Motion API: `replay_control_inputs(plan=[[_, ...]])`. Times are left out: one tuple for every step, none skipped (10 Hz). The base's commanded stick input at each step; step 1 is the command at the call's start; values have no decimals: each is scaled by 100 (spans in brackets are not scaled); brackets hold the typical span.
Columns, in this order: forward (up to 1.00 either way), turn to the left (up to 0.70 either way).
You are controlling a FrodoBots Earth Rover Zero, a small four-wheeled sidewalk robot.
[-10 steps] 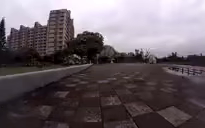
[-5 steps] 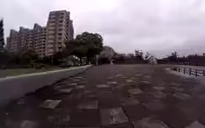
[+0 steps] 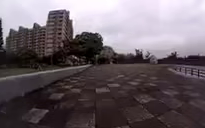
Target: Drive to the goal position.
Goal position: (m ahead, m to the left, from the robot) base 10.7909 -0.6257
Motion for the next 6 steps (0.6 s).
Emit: replay_control_inputs(plan=[[100, 0], [100, 0], [100, 0], [100, 0], [100, 0], [100, 0]])
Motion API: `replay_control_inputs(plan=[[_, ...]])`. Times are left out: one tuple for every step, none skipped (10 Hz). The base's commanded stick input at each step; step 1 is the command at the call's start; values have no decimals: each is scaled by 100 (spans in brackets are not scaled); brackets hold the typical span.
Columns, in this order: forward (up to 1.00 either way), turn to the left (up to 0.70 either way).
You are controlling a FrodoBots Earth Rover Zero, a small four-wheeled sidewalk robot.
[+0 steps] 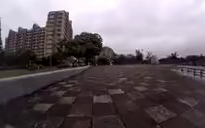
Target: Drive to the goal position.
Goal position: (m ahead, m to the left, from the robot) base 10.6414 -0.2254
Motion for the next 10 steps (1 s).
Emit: replay_control_inputs(plan=[[100, 0], [100, 0], [100, 0], [100, 0], [100, 0], [100, 0], [100, 0], [100, 0], [100, 0], [100, 4]])
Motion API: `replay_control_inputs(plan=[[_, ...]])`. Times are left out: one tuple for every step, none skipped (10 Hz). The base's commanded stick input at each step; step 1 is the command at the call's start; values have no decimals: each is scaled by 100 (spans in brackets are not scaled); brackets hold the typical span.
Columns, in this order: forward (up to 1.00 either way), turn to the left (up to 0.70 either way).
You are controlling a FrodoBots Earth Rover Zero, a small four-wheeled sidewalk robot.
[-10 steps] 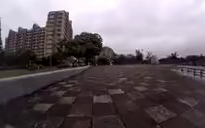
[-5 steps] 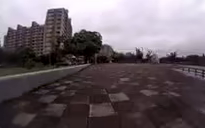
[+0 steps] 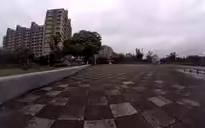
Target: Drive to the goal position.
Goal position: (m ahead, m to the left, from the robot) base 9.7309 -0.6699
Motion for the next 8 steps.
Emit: replay_control_inputs(plan=[[100, 40], [100, 40], [100, 36], [100, 16], [100, 0], [100, 0], [100, 0], [100, 0]])
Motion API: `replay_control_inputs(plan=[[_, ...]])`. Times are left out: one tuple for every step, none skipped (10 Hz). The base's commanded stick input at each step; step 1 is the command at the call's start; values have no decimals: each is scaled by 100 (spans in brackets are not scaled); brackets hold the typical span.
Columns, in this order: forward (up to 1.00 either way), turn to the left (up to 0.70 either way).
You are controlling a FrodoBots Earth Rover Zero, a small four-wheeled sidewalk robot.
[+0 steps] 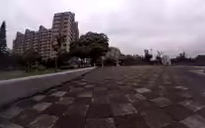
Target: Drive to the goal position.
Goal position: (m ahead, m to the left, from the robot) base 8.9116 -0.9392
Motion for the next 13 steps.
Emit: replay_control_inputs(plan=[[100, 0], [100, 0], [100, 0], [100, 0], [100, 0], [100, 0], [100, 0], [100, 0], [100, 0], [100, 0], [100, 0], [100, 0], [100, 0]])
